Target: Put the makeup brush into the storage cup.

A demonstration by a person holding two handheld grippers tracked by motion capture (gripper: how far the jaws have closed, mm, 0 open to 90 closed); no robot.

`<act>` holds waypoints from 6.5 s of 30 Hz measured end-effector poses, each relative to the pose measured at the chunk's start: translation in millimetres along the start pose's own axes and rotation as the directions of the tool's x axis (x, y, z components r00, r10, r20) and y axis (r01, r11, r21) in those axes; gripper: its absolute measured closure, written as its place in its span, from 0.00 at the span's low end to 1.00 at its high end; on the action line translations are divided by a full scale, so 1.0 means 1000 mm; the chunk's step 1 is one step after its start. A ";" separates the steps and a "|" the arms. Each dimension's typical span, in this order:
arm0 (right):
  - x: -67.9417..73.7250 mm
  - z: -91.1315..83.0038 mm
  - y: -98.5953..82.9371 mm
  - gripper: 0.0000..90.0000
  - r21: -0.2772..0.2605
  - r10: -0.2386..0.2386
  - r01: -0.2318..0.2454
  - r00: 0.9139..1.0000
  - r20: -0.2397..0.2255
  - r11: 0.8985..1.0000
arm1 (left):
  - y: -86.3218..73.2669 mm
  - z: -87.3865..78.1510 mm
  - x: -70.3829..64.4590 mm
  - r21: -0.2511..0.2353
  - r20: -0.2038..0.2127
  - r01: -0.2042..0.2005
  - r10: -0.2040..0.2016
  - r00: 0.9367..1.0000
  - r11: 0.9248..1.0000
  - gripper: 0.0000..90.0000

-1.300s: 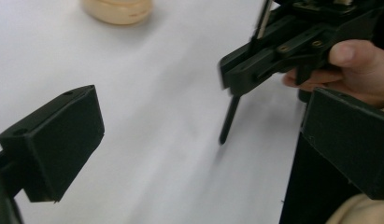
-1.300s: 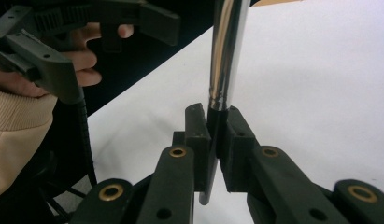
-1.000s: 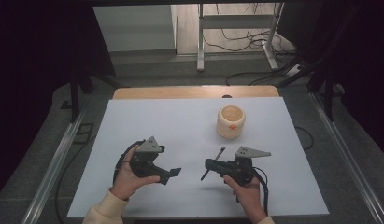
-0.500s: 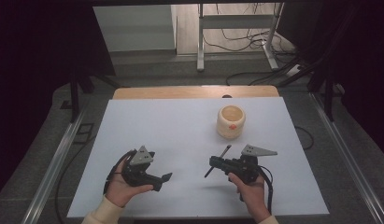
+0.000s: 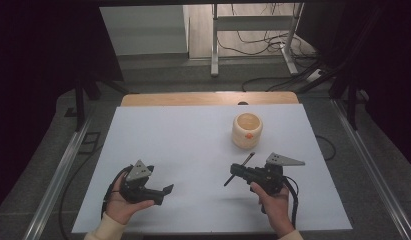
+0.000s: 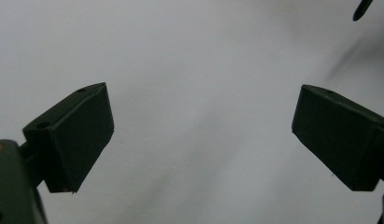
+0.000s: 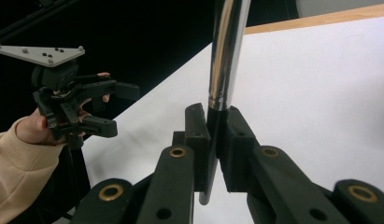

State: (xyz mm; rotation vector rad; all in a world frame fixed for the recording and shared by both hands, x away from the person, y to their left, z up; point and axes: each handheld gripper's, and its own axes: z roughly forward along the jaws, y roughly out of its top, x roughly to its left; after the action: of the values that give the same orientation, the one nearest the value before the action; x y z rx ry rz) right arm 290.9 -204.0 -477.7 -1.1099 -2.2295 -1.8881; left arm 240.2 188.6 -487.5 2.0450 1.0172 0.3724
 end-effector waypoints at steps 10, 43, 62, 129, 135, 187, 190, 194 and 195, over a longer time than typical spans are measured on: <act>0.000 0.000 0.005 0.91 -0.006 -0.010 0.010 1.000 0.015 1.000 | -0.006 -0.001 0.006 -0.001 -0.033 0.016 -0.016 0.999 1.000 0.08; -0.011 -0.006 0.053 0.91 -0.098 -0.009 0.018 0.996 0.087 0.995 | -0.006 0.006 0.008 0.032 -0.023 0.009 -0.008 1.000 0.999 0.08; -0.029 -0.005 0.070 0.91 -0.097 0.005 0.010 0.989 0.149 0.995 | -0.008 0.005 0.006 0.033 -0.026 0.014 -0.013 1.000 0.999 0.08; -0.078 0.007 0.128 0.91 -0.124 0.067 -0.027 0.941 0.332 0.992 | -0.006 0.001 0.010 0.010 -0.032 0.033 -0.033 0.999 0.999 0.07; -0.083 0.009 0.131 0.91 -0.127 0.073 -0.030 0.934 0.350 0.991 | -0.006 0.001 0.010 0.010 -0.031 0.032 -0.032 0.999 0.999 0.07; -0.093 0.019 0.121 0.14 -0.012 -0.030 0.041 0.868 0.496 0.999 | -0.007 0.002 0.013 0.018 -0.036 0.044 -0.044 0.998 0.999 0.05; -0.089 0.019 0.122 0.14 -0.011 -0.033 0.043 0.879 0.475 0.999 | -0.007 0.001 0.015 0.010 -0.040 0.052 -0.051 0.998 0.999 0.05; -0.082 0.020 0.121 0.12 0.025 -0.073 0.069 0.881 0.467 0.997 | -0.009 -0.002 0.016 0.003 -0.045 0.060 -0.060 0.997 0.998 0.05; -0.082 0.020 0.121 0.12 0.025 -0.073 0.069 0.881 0.467 0.997 | -0.009 -0.002 0.016 0.003 -0.045 0.060 -0.060 0.997 0.998 0.05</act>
State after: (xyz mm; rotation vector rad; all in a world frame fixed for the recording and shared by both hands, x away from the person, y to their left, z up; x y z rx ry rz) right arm 423.3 -225.1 -416.0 -1.6586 -2.5349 -1.7793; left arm 244.3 204.7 -494.4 2.0134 1.1056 0.3866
